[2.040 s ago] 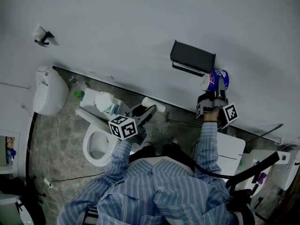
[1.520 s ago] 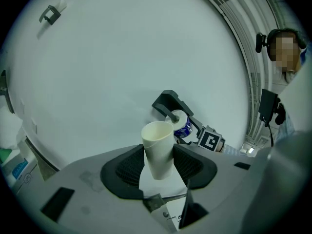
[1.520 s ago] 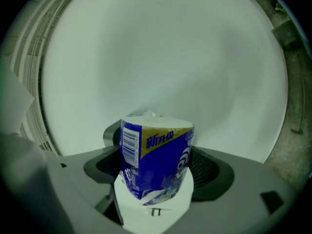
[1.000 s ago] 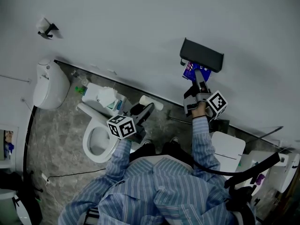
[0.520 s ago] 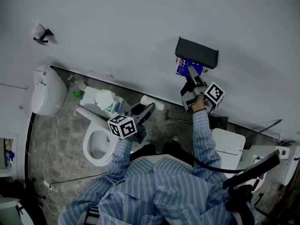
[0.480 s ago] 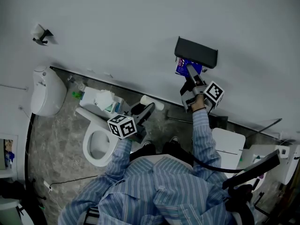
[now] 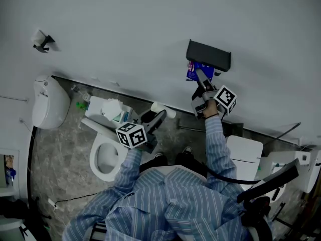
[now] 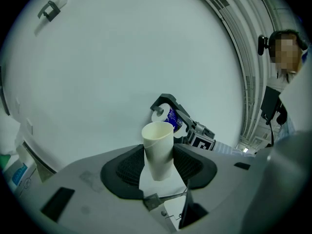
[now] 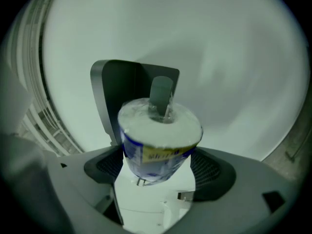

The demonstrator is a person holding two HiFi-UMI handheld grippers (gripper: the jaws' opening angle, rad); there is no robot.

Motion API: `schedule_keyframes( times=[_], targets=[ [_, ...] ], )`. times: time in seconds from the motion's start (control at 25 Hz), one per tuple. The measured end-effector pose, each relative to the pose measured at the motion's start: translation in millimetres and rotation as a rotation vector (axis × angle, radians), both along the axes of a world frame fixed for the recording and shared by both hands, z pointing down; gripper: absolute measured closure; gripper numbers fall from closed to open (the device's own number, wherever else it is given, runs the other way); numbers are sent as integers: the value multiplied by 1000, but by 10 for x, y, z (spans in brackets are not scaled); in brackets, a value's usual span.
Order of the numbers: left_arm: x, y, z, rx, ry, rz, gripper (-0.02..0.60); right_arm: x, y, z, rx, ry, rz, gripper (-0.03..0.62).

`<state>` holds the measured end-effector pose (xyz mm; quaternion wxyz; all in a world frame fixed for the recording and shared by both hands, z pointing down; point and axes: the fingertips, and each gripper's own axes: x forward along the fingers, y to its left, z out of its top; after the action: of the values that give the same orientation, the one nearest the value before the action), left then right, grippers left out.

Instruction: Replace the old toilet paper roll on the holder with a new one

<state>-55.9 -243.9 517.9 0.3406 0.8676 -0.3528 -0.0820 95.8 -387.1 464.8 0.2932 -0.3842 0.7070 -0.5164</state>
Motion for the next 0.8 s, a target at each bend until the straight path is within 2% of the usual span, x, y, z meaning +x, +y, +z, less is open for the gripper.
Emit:
schedule_keyframes(
  times=[0.16,0.4,0.68,0.76,0.8],
  targets=[
    [-95,24,24,-1,6,0,394,-88,167,-3,22,159,-18,172],
    [-200,74,-3,6,15,15,394,-157,580,-112,59,252,-6,172],
    [-269,298,33,7,15,98,395,-540,1312,103,12,369,-93,178],
    [-300,375,50,3,10,125,396,-642,1478,196,1,400,-95,211],
    [-319,414,61,1,6,139,396,-679,1549,235,-3,408,-87,248]
  ],
)
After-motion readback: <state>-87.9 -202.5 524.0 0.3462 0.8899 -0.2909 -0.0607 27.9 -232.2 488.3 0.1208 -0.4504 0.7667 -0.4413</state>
